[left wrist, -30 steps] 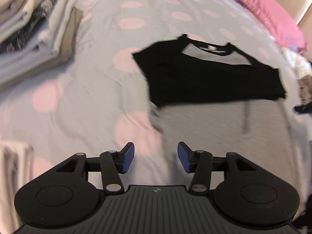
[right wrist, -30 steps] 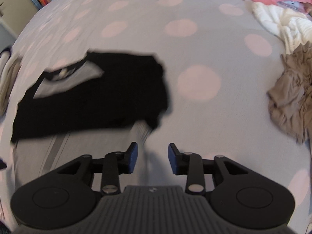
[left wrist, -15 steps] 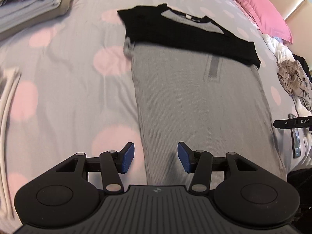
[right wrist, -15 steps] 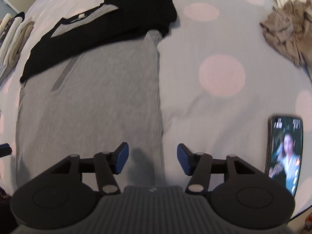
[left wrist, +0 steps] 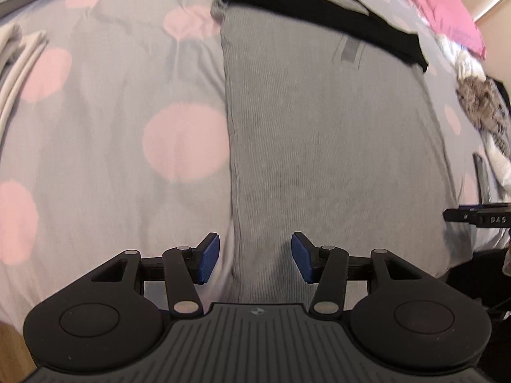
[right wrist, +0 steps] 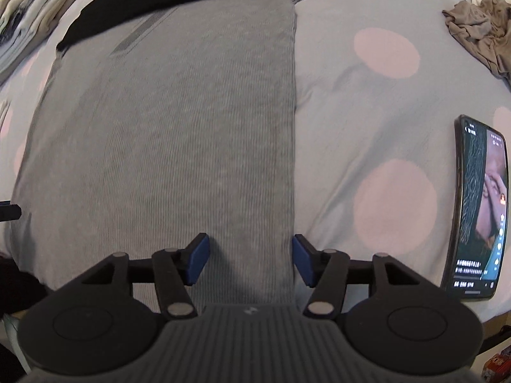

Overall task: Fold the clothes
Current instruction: 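Grasp the grey hem with both grippers and lift it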

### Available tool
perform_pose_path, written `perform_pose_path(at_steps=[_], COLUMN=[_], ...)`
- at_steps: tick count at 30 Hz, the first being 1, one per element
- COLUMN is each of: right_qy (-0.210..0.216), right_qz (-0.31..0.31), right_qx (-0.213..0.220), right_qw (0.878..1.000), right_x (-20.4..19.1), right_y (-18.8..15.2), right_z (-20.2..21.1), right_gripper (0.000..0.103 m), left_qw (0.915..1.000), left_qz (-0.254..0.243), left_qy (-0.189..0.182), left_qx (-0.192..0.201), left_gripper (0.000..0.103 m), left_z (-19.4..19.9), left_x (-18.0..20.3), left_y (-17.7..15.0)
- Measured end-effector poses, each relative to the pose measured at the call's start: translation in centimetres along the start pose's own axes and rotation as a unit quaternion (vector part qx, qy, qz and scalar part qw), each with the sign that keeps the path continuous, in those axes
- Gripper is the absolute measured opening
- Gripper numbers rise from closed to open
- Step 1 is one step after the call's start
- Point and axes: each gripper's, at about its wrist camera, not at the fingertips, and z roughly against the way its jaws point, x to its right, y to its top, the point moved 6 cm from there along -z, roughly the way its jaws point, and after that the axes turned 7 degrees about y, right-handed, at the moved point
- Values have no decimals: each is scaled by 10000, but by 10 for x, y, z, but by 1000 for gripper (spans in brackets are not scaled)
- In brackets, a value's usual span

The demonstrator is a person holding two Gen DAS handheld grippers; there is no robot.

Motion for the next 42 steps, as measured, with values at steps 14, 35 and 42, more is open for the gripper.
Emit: perform_pose_path(at_steps=[14, 35, 42], right_qy=[139, 785, 523], right_qz=[112, -121, 168], right_qx=[-40, 543, 1016], right_qw=[9998, 9954, 9933], right_x=[-4, -9, -5], right_y=[-23, -2, 44], right_z=[2, 38, 70], right_gripper=[19, 8, 7], left_qw=[9999, 9954, 9939], left_qz=[44, 205, 227], left_qy=[154, -709, -506], left_qx=[-47, 606, 951], left_gripper=[7, 2, 2], left_z=[3, 43, 60], left_x=[-6, -2, -17], left_y=[-11, 10, 56])
